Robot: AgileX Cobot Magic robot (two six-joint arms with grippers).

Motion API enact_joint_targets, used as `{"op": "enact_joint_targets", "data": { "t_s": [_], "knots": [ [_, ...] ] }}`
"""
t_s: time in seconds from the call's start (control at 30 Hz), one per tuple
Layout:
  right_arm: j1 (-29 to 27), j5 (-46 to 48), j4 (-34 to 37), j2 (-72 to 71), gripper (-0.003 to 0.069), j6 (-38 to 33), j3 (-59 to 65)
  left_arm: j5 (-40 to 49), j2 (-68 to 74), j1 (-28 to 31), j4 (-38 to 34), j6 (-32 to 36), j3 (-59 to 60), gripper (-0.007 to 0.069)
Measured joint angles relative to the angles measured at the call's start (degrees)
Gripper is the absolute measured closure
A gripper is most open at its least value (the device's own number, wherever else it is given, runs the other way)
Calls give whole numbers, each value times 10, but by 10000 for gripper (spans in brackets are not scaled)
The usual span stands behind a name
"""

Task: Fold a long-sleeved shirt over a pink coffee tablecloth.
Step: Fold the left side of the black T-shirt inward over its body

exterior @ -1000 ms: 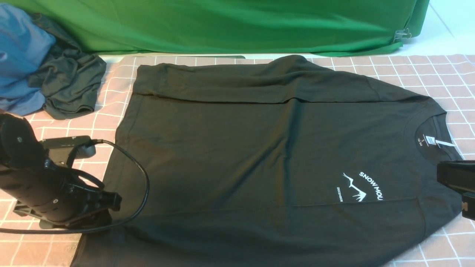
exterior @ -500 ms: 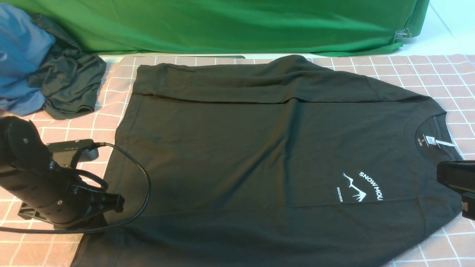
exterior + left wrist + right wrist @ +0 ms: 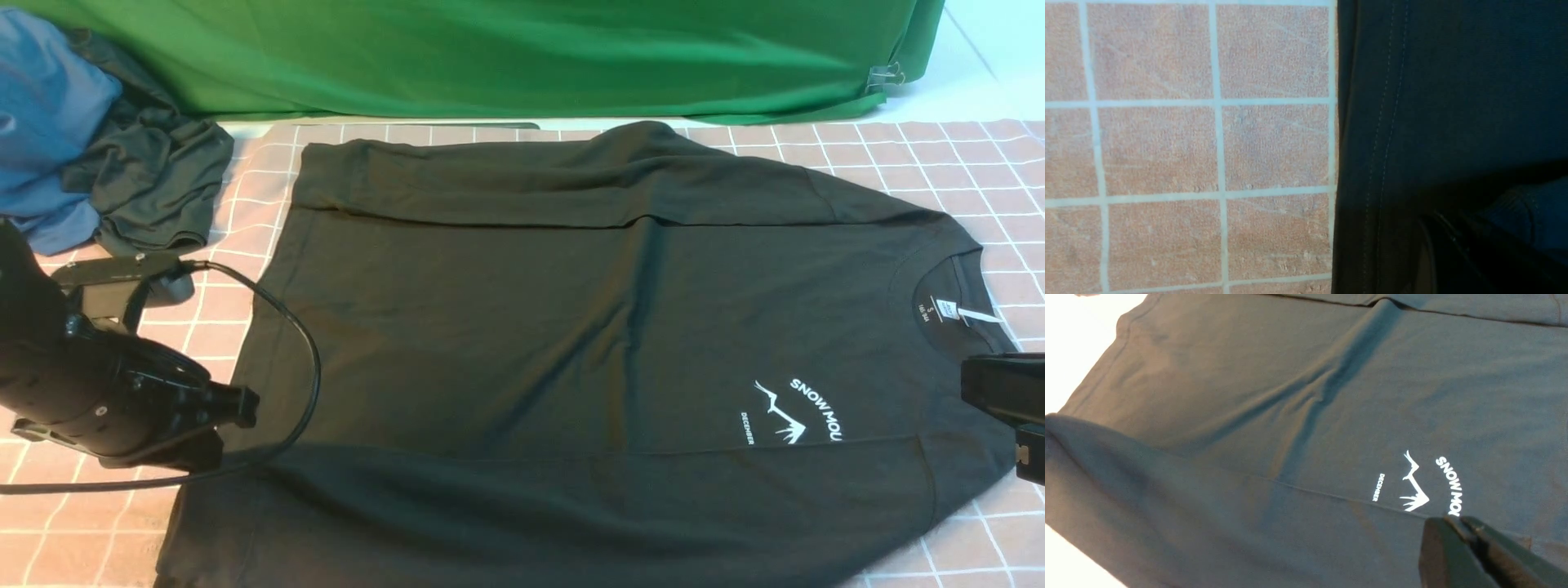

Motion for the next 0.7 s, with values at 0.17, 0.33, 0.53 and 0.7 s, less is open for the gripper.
{"op": "enact_joint_targets", "data": {
  "t_s": [0.17, 0.33, 0.53, 0.7],
  "knots": [
    [0, 0, 0, 0, 589, 0, 0, -13, 0, 0, -2, 0, -3, 579],
    [0, 0, 1, 0, 589, 0, 0, -20, 1, 0, -4, 0, -39, 579],
    [0, -6, 1, 0, 589, 0, 1, -47, 8, -1, -9, 0, -96, 579],
    [0, -9, 1, 0, 589, 0, 1, -52, 46, -1, -11, 0, -144, 579]
  ]
}}
